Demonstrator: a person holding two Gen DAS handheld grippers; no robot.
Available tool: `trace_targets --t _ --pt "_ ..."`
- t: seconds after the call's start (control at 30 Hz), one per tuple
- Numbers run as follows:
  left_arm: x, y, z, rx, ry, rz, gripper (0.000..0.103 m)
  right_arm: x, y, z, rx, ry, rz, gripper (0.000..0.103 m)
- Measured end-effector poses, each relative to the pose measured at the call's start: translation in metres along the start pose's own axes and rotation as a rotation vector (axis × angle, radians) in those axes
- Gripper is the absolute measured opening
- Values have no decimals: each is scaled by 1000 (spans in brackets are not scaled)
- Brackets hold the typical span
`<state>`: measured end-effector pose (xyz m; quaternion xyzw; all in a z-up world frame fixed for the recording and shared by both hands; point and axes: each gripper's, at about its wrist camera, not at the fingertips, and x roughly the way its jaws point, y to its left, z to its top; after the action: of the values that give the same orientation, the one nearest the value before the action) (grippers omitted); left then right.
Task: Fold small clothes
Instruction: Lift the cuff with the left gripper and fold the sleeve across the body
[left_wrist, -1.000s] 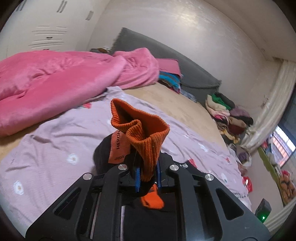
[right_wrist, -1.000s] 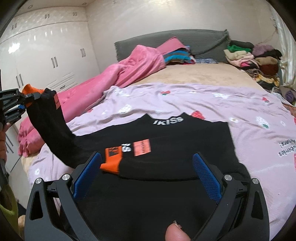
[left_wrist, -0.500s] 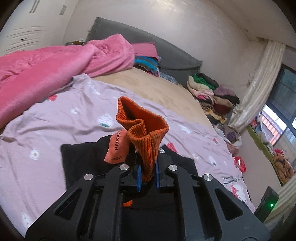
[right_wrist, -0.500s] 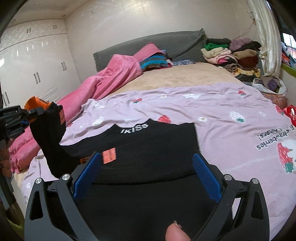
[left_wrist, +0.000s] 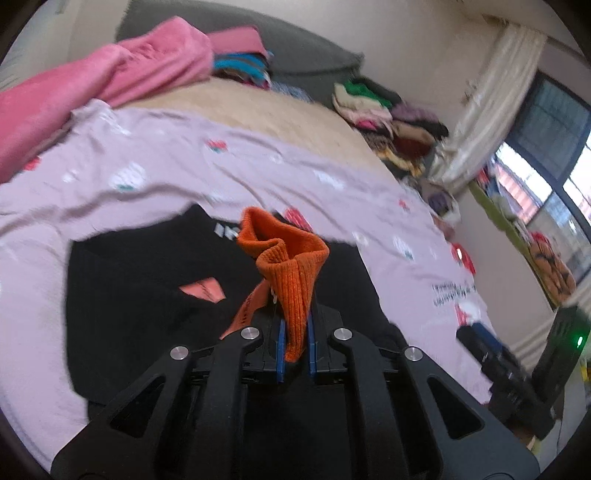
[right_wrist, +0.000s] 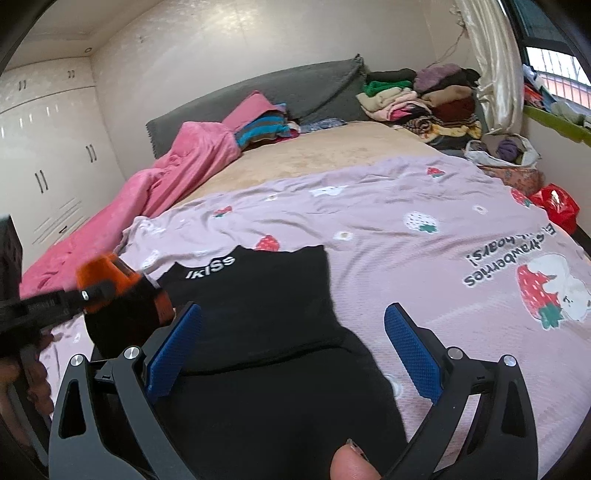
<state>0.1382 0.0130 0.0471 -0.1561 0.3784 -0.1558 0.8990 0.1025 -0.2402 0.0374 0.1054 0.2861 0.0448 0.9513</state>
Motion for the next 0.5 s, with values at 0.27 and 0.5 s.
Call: trace_targets --t 0.27,0.5 --pt "39 -19 -27 92 118 -40 3 1 -18 0 28 3 -48 98" --pt "64 -27 -51 163 236 -97 27 10 -31 -2 74 43 -86 98"
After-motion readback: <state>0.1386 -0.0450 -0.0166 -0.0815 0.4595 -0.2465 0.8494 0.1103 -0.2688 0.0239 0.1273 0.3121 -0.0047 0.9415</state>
